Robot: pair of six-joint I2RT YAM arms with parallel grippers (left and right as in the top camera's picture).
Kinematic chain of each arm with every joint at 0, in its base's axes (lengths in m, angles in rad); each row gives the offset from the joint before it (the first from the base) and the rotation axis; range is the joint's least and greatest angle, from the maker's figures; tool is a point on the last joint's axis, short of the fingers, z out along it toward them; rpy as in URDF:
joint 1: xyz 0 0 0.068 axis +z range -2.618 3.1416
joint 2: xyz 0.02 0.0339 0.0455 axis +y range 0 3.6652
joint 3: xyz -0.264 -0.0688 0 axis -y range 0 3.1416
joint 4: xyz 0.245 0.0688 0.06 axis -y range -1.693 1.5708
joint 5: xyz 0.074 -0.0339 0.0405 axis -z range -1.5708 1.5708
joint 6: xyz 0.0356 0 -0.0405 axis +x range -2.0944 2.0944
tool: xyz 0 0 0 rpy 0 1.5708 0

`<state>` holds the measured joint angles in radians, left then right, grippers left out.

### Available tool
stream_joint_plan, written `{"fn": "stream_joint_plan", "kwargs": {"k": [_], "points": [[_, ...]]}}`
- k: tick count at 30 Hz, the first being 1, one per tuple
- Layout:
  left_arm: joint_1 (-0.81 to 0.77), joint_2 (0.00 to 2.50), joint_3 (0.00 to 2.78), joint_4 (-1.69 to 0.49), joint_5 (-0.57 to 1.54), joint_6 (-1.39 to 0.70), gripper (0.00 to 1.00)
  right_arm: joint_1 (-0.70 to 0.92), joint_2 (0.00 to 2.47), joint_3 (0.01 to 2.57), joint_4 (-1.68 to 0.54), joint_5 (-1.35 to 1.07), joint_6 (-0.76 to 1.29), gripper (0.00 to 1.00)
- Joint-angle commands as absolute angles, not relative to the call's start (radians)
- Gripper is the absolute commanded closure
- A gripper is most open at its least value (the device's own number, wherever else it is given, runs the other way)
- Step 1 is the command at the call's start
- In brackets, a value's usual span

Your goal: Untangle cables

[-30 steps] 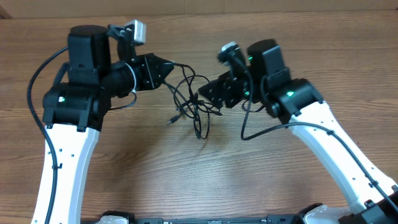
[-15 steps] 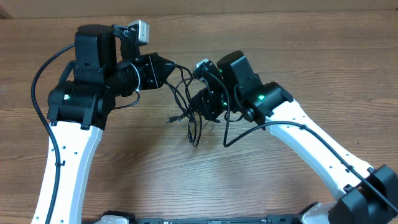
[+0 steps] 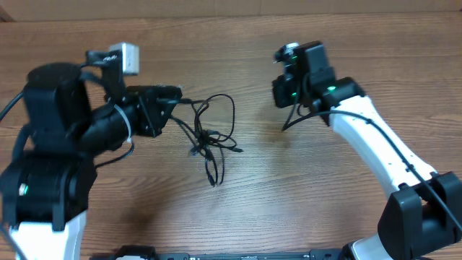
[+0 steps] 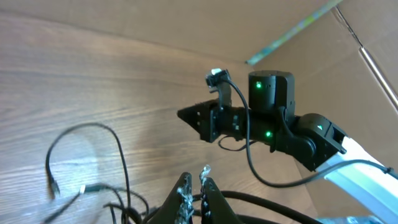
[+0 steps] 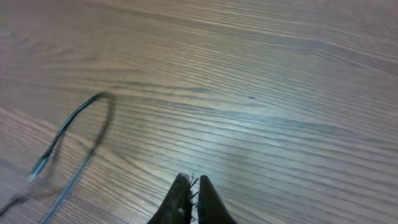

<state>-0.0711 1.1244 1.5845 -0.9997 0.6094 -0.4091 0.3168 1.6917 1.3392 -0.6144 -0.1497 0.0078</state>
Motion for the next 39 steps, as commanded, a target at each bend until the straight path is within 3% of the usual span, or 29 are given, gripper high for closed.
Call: {"fn": "stream_joint_plan", "kwargs": {"k": [1,2,3,4,12,14,17,24,29,34,39], "points": [[-0.066,1.164,1.598,-0.993,0.523,-0.389,0.78,0.311,1.695,1.341,-0.612,-0.290,0.004,0.00],[-0.066,1.183,1.598,-0.991,0.493,-0.389,0.56,0.311,1.695,1.341,-0.612,-0.290,0.004,0.00],[-0.067,1.208,1.597,-0.991,0.454,-0.389,0.22,0.311,1.695,1.341,-0.612,-0.290,0.004,0.00],[-0.070,1.237,1.597,-0.992,0.416,-0.389,0.00,0.311,1.695,1.341,-0.612,-0.290,0.004,0.00],[-0.168,1.473,1.599,-0.974,0.175,-0.303,0.00,0.331,1.695,1.341,-0.656,-0.419,0.004,0.00],[-0.207,1.455,1.643,-0.977,-0.073,-0.303,0.00,0.347,1.695,1.341,-0.658,-0.509,0.004,0.00],[-0.244,1.414,1.717,-0.976,-0.273,-0.303,0.00,0.369,1.695,1.341,-0.656,-0.514,0.011,0.00],[-0.214,1.378,1.851,-1.034,-0.456,-0.336,0.00,0.435,1.707,1.341,-0.673,-0.492,0.034,0.00],[-0.183,1.433,1.847,-1.164,-0.127,-0.271,0.00,0.494,1.717,1.341,-0.698,-0.377,0.033,0.00],[-0.184,1.594,1.847,-1.385,0.383,-0.210,0.00,0.522,1.717,1.341,-0.701,-0.330,0.030,0.00],[-0.174,1.742,1.848,-1.586,0.862,0.006,0.01,0.521,1.717,1.341,-0.718,-0.329,0.015,0.00]]}}
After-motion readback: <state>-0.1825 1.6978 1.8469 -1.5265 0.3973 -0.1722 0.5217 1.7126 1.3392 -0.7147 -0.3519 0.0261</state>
